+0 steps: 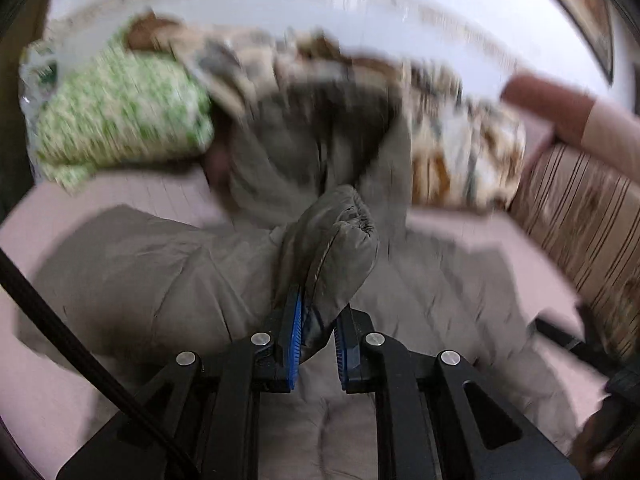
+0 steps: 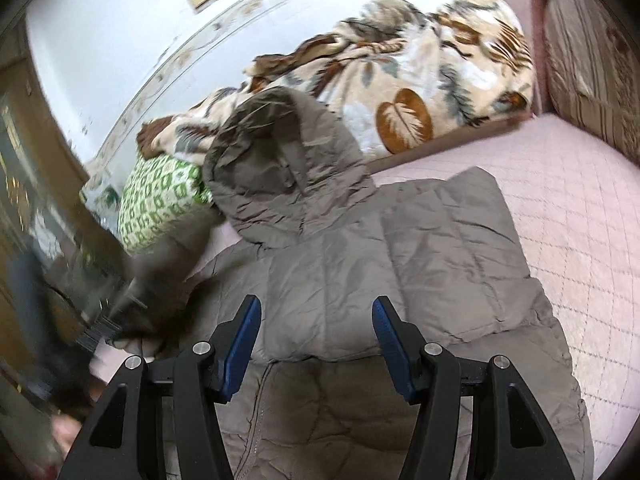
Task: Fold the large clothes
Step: 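Grasp the other sleeve cuff with the left gripper and lift it, then fold the sleeve across the jacket body with the left gripper, release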
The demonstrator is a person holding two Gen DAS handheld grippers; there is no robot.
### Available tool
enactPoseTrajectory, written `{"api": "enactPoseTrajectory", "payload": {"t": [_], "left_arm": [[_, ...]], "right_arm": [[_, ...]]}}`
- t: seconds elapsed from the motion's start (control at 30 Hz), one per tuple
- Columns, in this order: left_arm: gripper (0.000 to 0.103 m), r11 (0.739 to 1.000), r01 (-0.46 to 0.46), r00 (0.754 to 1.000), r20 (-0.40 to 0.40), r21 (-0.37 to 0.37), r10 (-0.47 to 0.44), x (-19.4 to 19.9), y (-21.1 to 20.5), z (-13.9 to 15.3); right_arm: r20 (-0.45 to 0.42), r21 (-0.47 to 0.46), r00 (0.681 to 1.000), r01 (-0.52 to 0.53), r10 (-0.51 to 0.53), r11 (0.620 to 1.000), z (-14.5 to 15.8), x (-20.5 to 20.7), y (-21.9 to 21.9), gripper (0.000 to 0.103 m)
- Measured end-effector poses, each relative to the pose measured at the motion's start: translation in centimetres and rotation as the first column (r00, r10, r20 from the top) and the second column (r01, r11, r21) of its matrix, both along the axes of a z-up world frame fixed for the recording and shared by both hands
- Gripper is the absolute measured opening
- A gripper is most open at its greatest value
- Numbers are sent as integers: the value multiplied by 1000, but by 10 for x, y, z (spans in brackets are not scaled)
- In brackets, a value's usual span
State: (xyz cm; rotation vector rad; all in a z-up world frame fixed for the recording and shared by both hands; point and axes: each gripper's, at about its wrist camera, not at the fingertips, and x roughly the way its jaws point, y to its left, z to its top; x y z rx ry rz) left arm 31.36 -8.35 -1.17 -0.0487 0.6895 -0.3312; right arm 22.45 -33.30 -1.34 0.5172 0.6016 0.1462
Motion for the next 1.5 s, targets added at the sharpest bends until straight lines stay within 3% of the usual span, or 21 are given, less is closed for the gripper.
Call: {"api": "enactPoseTrajectory", "payload": {"t": [0.1,0.13,0.17,0.23,0.27,0.4,0.47,0.53,0.6,0.7,0.9,1.07,1.13,1.2,1.5], "left_arm": [[18,997,23,996,-90,77,-16,15,-21,-31],[24,996,30,993,-113,86,-20,21,-24,-36],[40,995,53,989,-144,86,-41,24,-26,-42],[58,992,111,979,-178,56,-99,18,-26,-43],[58,992,120,979,-174,44,-111,12,-23,-40],[64,980,188,980,-59,-63,-192,-8,-7,9],[78,980,170,985,48,-101,-166,-20,13,39],[83,988,102,988,128,-116,-87,-24,38,59],[83,992,8,989,149,-125,11,-20,67,67],[83,975,-173,979,89,-137,186,0,119,59],[83,908,-399,917,-56,-129,395,21,203,27],[83,891,-421,905,-134,-170,403,25,226,12],[83,901,-406,912,-129,-155,389,26,223,12],[83,905,-401,915,-116,-142,387,27,218,13],[83,907,-388,920,-132,-166,370,31,212,12]], "right_arm": [[-8,17,1000,12,-12,1000,-2,1,-8,62],[-10,18,1000,12,-12,1000,-2,1,-10,62],[-13,20,1000,9,-9,1000,-2,2,-10,62],[-15,27,1000,0,0,1000,-3,3,-10,62],[-16,31,1000,-2,2,1000,-3,4,-11,62],[-10,96,999,-33,34,995,-5,8,-10,62],[-12,174,996,-83,87,981,-10,12,-7,62],[-24,249,989,-137,147,959,-19,19,1,63],[-39,335,976,-191,216,923,-31,28,14,63],[-47,428,960,-230,276,874,-46,43,34,63],[-74,471,957,-214,280,856,-64,71,58,63],[-89,474,945,-238,316,847,-72,87,73,60],[-85,430,943,-258,323,865,-68,90,84,49],[-87,388,947,-254,309,886,-67,89,86,24],[24,251,985,-171,170,953,-25,69,54,21]]}}
